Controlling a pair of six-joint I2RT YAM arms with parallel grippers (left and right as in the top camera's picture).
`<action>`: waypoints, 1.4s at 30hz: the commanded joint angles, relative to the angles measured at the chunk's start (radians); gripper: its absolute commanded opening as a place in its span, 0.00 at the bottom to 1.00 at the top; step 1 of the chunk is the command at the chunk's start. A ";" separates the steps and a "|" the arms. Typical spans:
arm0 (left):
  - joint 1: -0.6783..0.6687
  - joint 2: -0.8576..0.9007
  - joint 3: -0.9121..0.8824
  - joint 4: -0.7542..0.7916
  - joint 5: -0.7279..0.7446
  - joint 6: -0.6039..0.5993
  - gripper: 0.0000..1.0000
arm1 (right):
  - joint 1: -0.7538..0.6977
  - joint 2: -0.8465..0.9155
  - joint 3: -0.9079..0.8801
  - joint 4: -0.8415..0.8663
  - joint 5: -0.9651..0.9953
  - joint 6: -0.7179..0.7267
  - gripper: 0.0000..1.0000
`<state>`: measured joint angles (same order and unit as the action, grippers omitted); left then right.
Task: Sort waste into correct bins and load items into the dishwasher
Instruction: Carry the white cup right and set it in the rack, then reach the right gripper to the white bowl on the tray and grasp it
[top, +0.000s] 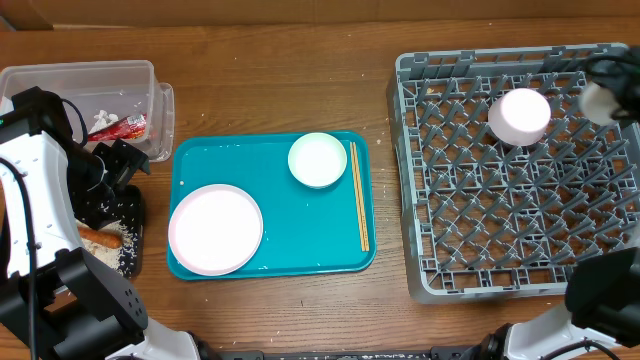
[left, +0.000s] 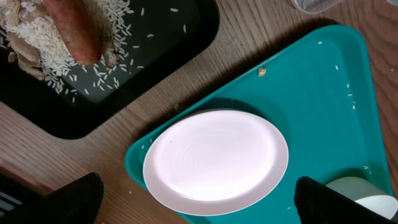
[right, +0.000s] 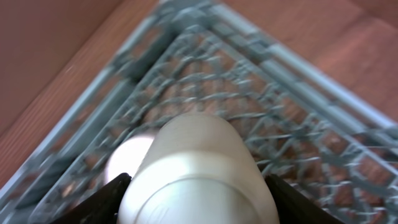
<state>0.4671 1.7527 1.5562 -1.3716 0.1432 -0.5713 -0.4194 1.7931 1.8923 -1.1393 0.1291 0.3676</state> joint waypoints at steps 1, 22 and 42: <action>0.004 0.002 -0.003 0.000 0.004 -0.012 1.00 | -0.059 0.008 -0.079 0.048 -0.026 -0.005 0.58; 0.004 0.002 -0.003 0.000 0.004 -0.012 1.00 | 0.003 -0.064 -0.123 0.018 -0.281 -0.006 0.88; 0.004 0.002 -0.003 0.000 0.004 -0.012 1.00 | 0.978 0.089 -0.179 0.138 -0.288 -0.019 0.82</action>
<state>0.4671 1.7527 1.5562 -1.3712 0.1432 -0.5713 0.4797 1.8091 1.7321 -1.0187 -0.2642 0.3065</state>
